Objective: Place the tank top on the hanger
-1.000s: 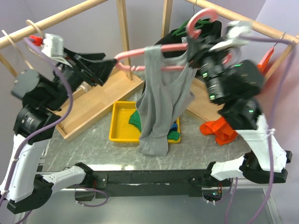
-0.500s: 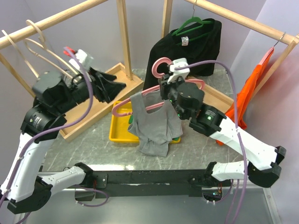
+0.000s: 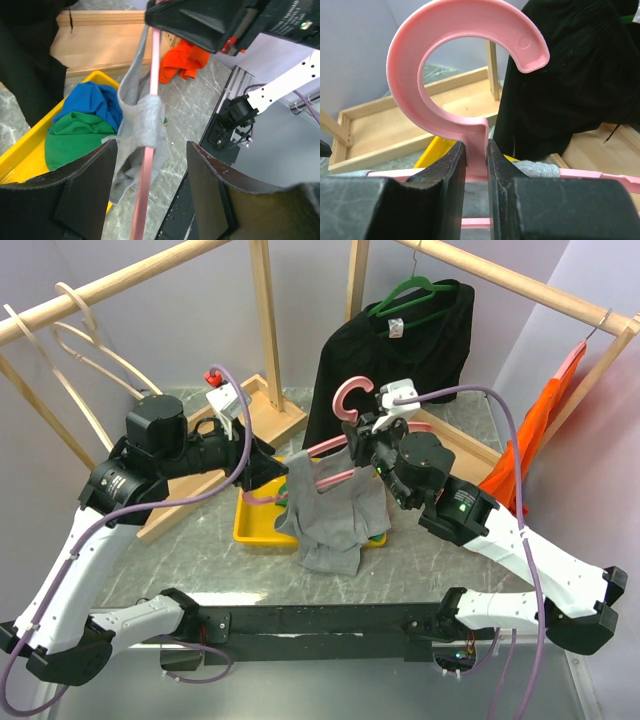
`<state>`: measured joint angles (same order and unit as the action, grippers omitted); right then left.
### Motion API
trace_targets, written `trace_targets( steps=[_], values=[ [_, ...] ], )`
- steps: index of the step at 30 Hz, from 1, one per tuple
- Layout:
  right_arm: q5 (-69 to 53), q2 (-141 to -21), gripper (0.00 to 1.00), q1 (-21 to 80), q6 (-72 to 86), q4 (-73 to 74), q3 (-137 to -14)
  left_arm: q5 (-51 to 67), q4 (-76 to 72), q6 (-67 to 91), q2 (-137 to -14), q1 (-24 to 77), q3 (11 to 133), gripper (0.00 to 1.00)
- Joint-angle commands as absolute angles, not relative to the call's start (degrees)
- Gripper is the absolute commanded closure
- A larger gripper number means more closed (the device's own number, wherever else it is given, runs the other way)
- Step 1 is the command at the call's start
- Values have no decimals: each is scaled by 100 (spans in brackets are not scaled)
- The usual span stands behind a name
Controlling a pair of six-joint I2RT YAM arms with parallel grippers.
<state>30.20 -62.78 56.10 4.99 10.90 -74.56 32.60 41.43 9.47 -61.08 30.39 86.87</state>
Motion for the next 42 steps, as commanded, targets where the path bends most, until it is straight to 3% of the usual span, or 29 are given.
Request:
trace_targets(
  steps=[1, 22, 31, 38, 42],
  values=[
    [2927, -6214, 100, 5625, 642, 835, -7409, 3656, 4017, 738, -6231, 3023, 8719, 38],
    [3190, -6451, 100, 5634, 668, 888, -7356, 3533, 4263, 518, -6873, 3129, 8798, 54],
    [3217, -6548, 100, 5616, 677, 861, -7330, 3577, 4166, 483, -6873, 3243, 8534, 73],
    [3217, -6557, 100, 5634, 668, 888, -7383, 3489, 4105, 475, -6855, 3305, 8385, 69],
    [3225, -6548, 100, 5634, 659, 896, -7392, 3454, 4052, 483, -6847, 3331, 8341, 71]
  ],
)
